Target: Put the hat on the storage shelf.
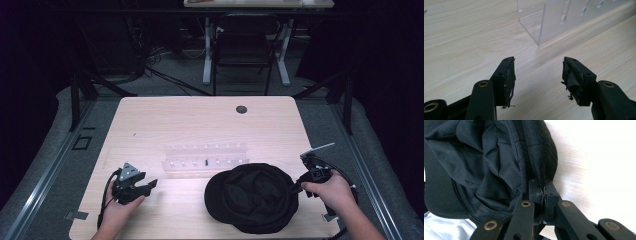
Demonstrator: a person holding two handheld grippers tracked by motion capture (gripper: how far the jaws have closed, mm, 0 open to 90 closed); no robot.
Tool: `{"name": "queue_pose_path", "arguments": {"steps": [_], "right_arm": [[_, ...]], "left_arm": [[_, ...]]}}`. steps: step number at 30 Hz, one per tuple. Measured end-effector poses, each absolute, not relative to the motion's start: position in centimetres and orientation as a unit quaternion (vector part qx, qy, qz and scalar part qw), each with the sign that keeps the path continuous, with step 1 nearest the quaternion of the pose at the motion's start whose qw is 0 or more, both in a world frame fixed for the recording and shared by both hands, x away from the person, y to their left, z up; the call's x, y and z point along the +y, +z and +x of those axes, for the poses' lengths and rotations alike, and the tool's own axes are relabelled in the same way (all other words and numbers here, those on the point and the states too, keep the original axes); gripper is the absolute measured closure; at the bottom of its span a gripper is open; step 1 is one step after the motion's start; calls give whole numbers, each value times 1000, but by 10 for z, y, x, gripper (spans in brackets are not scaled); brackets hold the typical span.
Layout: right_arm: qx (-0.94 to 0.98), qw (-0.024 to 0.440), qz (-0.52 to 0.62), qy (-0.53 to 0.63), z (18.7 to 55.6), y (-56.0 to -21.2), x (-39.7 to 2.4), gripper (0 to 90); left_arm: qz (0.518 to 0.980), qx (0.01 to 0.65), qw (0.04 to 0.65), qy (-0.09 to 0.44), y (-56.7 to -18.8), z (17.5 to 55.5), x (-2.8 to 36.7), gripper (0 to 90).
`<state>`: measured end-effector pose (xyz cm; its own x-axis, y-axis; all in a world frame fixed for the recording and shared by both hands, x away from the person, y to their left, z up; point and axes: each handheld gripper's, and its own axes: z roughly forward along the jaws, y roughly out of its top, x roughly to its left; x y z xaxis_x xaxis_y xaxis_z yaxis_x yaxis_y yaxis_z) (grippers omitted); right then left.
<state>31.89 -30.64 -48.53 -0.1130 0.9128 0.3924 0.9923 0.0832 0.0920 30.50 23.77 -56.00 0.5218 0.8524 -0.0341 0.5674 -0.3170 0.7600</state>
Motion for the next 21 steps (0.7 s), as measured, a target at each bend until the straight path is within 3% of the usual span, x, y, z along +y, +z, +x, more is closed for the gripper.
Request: {"name": "queue_pose_path", "arguments": {"steps": [21], "right_arm": [[-737, 86, -649, -166, 312, -437, -284, 878]], "left_arm": [[788, 452, 373, 191, -560, 305, 238, 439]]}}
